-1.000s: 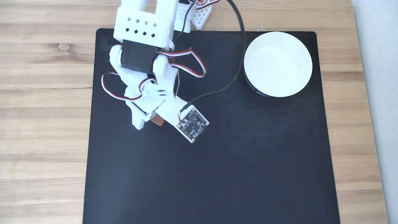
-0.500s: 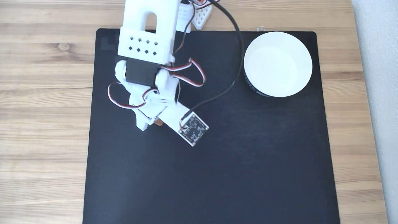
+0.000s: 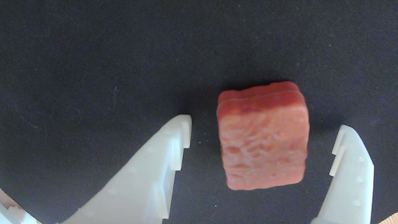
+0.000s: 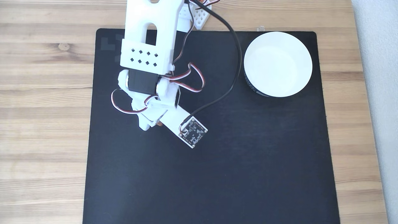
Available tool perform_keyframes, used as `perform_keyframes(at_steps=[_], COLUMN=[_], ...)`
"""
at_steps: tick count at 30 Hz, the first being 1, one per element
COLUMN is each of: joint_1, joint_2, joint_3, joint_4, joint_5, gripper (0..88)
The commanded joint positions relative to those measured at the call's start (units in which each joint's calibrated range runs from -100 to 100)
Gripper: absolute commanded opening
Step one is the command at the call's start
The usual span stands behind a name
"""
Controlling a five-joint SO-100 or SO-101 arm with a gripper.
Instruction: Pick up the toy and place it on the plate
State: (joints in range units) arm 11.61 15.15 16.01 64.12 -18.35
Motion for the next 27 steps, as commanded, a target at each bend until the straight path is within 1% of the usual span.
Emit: perform_keyframes(at_steps=[1, 2, 3, 6, 16, 19, 24, 27], joint_1=[0.56, 0.56, 0.64, 1.31, 1.23, 0.64, -2.20, -5.55], joint_2=[0.56, 0.56, 0.56, 0.56, -0.27, -0.27, -2.19, -9.19], joint_3=[-1.19, -1.19, -1.19, -1.19, -1.46, -6.59, -14.35, -14.89], joint_4=[-1.12, -1.12, -1.12, -1.12, -1.12, -1.04, -0.19, 0.15], joint_5=[-0.07, -0.12, -0.18, -0.23, -0.12, 0.19, -0.02, 0.29], gripper=[24.3, 21.0, 14.0, 2.6, 2.4, 2.3, 2.2, 2.2])
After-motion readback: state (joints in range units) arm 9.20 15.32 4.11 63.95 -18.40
